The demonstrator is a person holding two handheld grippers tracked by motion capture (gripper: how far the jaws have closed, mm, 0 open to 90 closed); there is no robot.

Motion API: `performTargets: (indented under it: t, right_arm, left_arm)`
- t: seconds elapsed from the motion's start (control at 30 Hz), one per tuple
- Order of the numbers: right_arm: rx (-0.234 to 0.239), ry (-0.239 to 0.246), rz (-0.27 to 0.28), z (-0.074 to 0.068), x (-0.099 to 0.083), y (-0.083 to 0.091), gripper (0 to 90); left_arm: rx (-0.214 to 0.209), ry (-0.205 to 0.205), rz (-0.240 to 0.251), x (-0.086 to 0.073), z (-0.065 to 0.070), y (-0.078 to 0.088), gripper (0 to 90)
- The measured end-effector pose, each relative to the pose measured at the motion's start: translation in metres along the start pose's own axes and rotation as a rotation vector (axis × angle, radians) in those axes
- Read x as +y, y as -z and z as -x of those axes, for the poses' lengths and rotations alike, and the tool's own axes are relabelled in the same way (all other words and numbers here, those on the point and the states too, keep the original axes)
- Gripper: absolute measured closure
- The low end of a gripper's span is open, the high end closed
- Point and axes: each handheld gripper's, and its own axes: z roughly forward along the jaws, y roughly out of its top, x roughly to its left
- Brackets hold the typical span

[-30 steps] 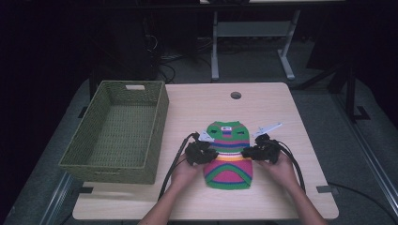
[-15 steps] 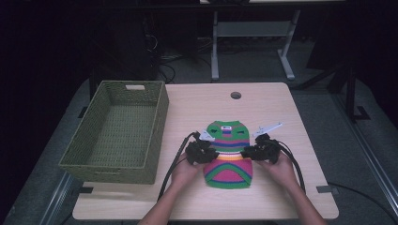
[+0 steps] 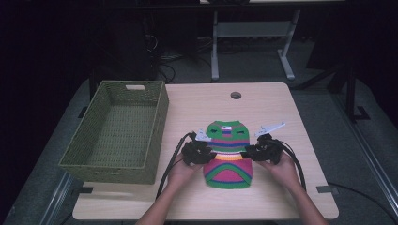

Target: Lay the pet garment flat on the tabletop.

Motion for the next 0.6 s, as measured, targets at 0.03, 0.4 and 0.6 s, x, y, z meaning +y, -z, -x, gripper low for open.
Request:
performTargets:
  t: [0.03,0.4,0.6]
  right_arm:
    - [0.001,0.009,-0.004,0.001,0.0,0.0,56.7]
    - [0.013,-0.015,0.003,0.004,-0.004,0.008,45.2]
    - [0.015,-0.021,-0.006,0.007,-0.009,0.015,40.3]
  left_arm:
    - [-0.004,0.004,0.008,0.0,0.0,0.001,65.1]
    - [-0.004,0.02,0.025,-0.003,0.0,0.01,52.2]
    - [-0.011,0.019,0.034,-0.003,0.003,0.015,46.3]
